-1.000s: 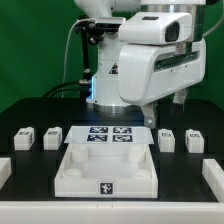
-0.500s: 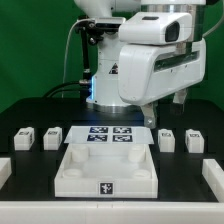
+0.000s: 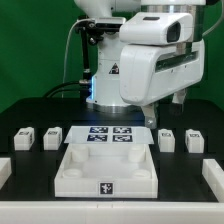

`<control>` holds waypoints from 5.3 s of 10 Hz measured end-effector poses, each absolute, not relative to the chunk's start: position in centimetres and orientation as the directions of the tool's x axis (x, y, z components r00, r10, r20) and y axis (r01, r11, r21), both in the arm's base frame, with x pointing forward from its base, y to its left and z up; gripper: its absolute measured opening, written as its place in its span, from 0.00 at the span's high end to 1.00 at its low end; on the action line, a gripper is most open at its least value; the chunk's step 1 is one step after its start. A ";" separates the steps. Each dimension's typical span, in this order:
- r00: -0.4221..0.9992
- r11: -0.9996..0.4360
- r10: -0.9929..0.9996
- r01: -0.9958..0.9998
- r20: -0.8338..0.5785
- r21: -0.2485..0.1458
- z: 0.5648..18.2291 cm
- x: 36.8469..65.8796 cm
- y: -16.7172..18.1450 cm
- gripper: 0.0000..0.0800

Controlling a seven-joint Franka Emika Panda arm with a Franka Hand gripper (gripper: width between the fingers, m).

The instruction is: Assemble one leg

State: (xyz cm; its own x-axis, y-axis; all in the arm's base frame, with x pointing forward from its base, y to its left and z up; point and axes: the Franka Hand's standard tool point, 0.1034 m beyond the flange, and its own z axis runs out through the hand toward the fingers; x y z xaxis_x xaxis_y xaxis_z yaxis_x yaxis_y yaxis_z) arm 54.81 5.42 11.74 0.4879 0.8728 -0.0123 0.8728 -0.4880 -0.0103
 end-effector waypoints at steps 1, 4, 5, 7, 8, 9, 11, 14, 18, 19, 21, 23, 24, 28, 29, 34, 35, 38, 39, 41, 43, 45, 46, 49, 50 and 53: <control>0.351 -0.351 0.936 0.936 -0.011 -0.011 11.3 52.4 4.1 0.19; 0.064 -0.064 0.998 0.997 0.000 -0.034 7.7 46.9 -0.2 0.19; -0.020 0.020 1.000 0.998 0.009 -0.052 6.5 45.9 -1.1 0.19; -0.003 0.005 1.000 0.998 0.025 -0.064 3.6 45.1 -2.2 0.19; 0.004 -0.002 1.000 0.997 0.028 -0.078 2.8 44.8 -2.4 0.19; 0.009 -0.007 0.999 0.996 0.031 -0.083 2.2 44.5 -2.5 0.19; 0.016 -0.013 0.999 0.996 0.033 -0.089 1.6 44.1 -2.6 0.19; 0.023 -0.020 0.999 0.995 0.034 -0.094 1.3 43.9 -2.8 0.20; 0.024 -0.020 0.999 0.995 0.034 -0.096 1.3 43.9 -2.9 0.65; 0.024 -0.020 0.999 0.995 0.034 -0.096 1.3 43.9 -2.9 0.88; 0.024 -0.021 0.999 0.996 0.034 -0.092 1.4 44.0 -2.9 0.92; 0.024 -0.021 0.999 0.996 0.034 -0.092 1.4 44.0 -2.9 0.92; 0.024 -0.021 0.999 0.996 0.034 -0.092 1.4 44.0 -2.9 0.92; 0.028 -0.025 0.999 0.996 0.038 -0.082 1.3 44.4 -2.1 0.92; 0.027 -0.024 0.999 0.998 0.048 -0.060 1.3 45.0 -0.7 0.92; 0.055 -0.054 0.993 0.998 0.106 -0.008 1.3 48.3 6.3 0.92; 0.070 -0.070 0.992 0.998 0.108 -0.009 1.3 48.3 6.7 0.92; 0.076 -0.077 0.991 0.997 0.112 0.004 1.3 48.7 6.6 0.92; 0.077 -0.078 0.991 0.997 0.114 0.011 1.3 48.7 6.5 0.92; 0.079 -0.080 0.990 0.997 0.114 0.009 1.2 48.6 6.4 0.82; 0.079 -0.081 0.990 0.997 0.113 0.009 1.2 48.6 6.4 0.61; 0.080 -0.081 0.990 0.997 0.113 0.009 1.2 48.6 6.4 0.37; 0.080 -0.081 0.990 0.997 0.113 0.009 1.2 48.6 6.4 0.23; 0.080 -0.082 0.990 0.997 0.113 0.008 1.2 48.6 6.4 0.19; 0.080 -0.082 0.990 0.997 0.113 0.008 1.2 48.6 6.4 0.19; 0.157 -0.160 0.982 0.987 0.101 0.018 3.5 47.6 6.7 0.19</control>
Offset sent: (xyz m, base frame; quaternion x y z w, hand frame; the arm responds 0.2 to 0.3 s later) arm -0.0619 -0.0344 -0.0422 0.0085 0.0579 -0.1989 0.9783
